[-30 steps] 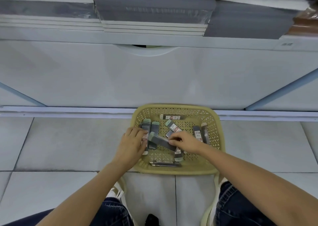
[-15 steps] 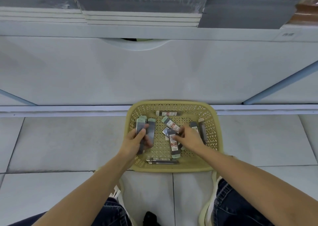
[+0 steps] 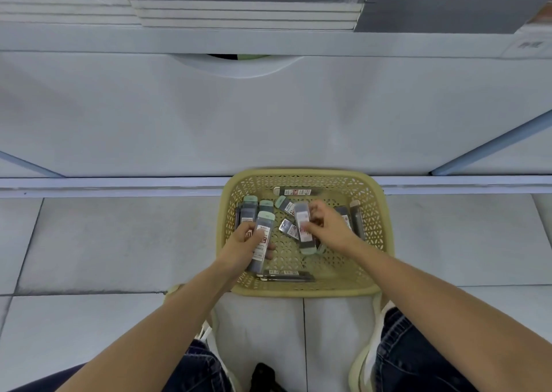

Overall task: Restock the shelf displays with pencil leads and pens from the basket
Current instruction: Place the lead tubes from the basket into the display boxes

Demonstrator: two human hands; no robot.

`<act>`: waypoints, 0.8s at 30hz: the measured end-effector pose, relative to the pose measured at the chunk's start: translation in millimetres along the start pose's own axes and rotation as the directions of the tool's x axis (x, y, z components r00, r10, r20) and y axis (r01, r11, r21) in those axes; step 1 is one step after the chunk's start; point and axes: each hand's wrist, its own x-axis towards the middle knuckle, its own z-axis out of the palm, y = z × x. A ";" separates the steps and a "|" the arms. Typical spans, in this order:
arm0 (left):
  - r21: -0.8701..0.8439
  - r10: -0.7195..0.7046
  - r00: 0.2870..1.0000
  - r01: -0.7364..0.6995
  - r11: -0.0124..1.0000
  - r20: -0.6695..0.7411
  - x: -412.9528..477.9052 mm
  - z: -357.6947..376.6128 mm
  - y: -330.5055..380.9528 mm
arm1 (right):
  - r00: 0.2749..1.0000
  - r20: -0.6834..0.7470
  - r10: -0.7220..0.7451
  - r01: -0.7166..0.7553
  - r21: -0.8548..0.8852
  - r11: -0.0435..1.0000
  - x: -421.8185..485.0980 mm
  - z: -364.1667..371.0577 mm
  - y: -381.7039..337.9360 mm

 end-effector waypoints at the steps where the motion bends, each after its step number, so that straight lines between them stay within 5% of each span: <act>1: -0.016 -0.003 1.000 0.003 1.000 0.008 0.8 0.3 0.9 | 1.000 -0.003 0.010 -0.010 0.107 0.994 0.9 -7.0 -6.3; 6: 0.038 -0.012 0.999 0.010 0.999 0.052 -1.0 8.8 8.8 | 0.999 -0.031 0.021 -0.001 0.541 0.841 5.0 -24.9 -32.4; 13: -0.161 0.017 0.999 -0.010 0.987 0.042 -3.7 23.8 14.0 | 0.979 -0.153 0.139 -0.011 0.632 0.775 0.0 3.5 -31.6; 19: -0.146 0.099 0.968 -0.136 0.980 -0.231 7.3 19.3 15.7 | 0.989 0.121 0.079 -0.129 0.498 0.857 -8.1 4.2 -21.0; 24: -0.238 0.084 0.974 -0.135 0.962 -0.212 11.4 22.9 15.0 | 0.947 0.320 0.006 -0.091 0.253 0.963 -19.1 14.9 -23.9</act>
